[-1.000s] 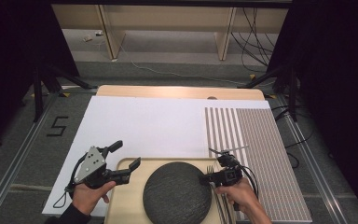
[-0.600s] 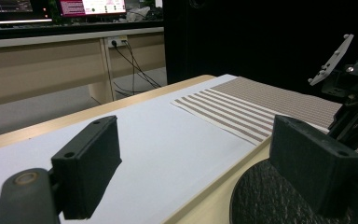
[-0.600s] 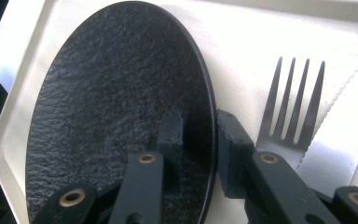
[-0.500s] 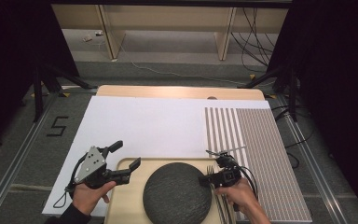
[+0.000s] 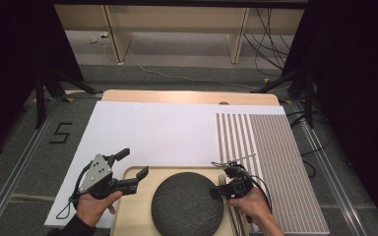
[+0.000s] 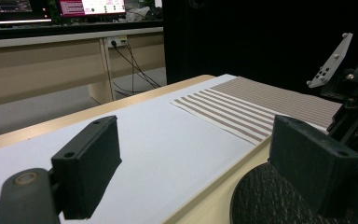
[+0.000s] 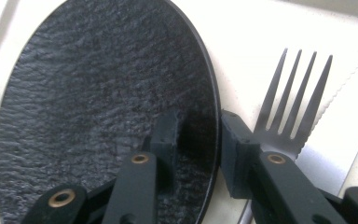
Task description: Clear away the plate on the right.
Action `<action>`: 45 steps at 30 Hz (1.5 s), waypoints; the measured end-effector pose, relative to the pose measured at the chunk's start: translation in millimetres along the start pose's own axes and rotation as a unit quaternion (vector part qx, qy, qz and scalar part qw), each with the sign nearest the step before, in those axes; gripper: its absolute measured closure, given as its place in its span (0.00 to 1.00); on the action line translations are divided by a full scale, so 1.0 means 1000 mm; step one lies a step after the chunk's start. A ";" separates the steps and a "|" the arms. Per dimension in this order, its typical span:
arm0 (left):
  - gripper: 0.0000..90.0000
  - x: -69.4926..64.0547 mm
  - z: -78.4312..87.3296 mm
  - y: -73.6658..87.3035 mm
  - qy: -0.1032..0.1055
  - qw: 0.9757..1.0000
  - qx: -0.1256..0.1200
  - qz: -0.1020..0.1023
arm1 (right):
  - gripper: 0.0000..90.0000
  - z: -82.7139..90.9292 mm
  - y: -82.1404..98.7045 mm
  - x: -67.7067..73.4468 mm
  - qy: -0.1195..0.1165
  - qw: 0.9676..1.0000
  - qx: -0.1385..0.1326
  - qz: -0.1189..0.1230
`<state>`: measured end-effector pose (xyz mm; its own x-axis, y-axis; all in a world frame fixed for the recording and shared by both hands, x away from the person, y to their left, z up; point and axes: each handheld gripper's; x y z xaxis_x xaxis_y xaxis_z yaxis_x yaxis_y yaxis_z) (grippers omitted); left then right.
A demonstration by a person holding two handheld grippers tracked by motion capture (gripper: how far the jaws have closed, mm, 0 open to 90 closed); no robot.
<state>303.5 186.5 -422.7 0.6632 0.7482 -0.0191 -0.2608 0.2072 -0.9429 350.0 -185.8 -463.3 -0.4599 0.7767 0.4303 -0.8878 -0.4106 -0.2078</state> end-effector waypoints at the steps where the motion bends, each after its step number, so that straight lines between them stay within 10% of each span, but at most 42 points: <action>1: 0.18 0.000 0.000 0.000 0.000 1.000 0.000 0.001 | 0.77 0.000 0.000 0.000 0.002 1.000 0.000 0.002; 17: 0.18 0.000 0.000 0.000 0.000 1.000 0.000 0.002 | 0.47 0.022 0.004 0.008 0.013 0.997 -0.069 0.022; 31: 0.18 0.000 0.000 0.000 0.001 1.000 0.003 0.001 | 0.40 0.044 0.011 0.007 0.034 0.987 -0.151 0.037; 45: 0.18 0.001 -0.001 0.001 0.003 1.000 0.008 0.002 | 0.34 0.064 0.021 0.010 0.045 0.966 -0.243 0.071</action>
<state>304.5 187.2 -423.8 0.6669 0.7447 -0.0248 -0.2743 0.2144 -0.9374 328.0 -217.4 -406.8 -0.5582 0.7760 0.2937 -0.7075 -0.2602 -0.6571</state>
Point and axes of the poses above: each handheld gripper's, and its own axes: z roughly backward along the jaws, y roughly out of its underside, x roughly to its left, and after that the axes turned 11 degrees about x, right-handed
